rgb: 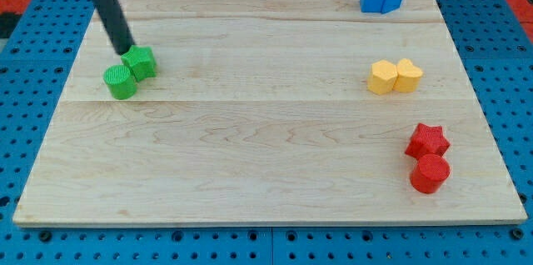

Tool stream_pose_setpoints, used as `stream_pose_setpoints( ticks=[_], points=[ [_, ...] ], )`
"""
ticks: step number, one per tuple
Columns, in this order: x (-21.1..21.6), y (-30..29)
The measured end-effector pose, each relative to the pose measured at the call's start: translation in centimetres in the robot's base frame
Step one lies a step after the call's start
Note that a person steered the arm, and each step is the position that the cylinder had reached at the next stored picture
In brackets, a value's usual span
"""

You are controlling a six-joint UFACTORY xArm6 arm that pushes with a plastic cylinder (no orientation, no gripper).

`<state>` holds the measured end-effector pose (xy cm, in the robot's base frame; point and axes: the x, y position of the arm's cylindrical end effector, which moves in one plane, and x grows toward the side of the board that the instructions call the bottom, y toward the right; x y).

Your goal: Push the green star towards bottom center

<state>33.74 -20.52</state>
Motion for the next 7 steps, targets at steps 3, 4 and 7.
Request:
stream_pose_setpoints(
  ticks=[3, 4, 7],
  points=[
    [5.4, 4.2],
    [6.1, 5.5],
    [8.4, 4.9]
  ],
)
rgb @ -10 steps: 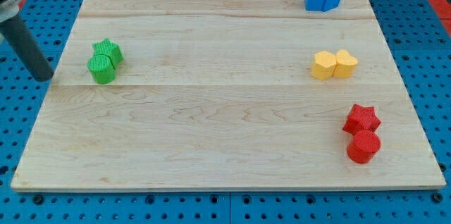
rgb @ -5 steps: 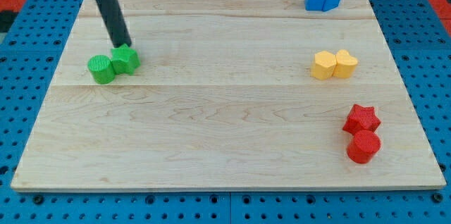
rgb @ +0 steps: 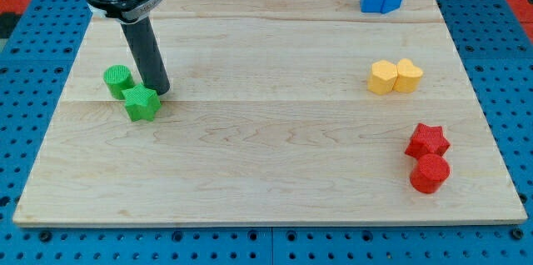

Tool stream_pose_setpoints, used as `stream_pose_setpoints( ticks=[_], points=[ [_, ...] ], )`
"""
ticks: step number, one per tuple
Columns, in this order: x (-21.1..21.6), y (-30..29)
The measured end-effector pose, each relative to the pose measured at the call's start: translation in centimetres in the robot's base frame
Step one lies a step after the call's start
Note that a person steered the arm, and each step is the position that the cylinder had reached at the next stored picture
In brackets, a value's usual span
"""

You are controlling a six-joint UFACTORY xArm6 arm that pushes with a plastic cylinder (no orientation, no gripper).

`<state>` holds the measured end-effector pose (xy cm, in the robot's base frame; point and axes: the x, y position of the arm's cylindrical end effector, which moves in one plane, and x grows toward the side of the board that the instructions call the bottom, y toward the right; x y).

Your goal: Push the green star towards bottom center

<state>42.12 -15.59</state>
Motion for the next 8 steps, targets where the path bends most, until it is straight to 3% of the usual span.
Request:
stream_pose_setpoints(
  ticks=[3, 6, 7, 8],
  points=[
    [1.7, -6.1],
    [7.0, 5.6],
    [9.4, 7.1],
    [7.6, 7.9]
  ],
)
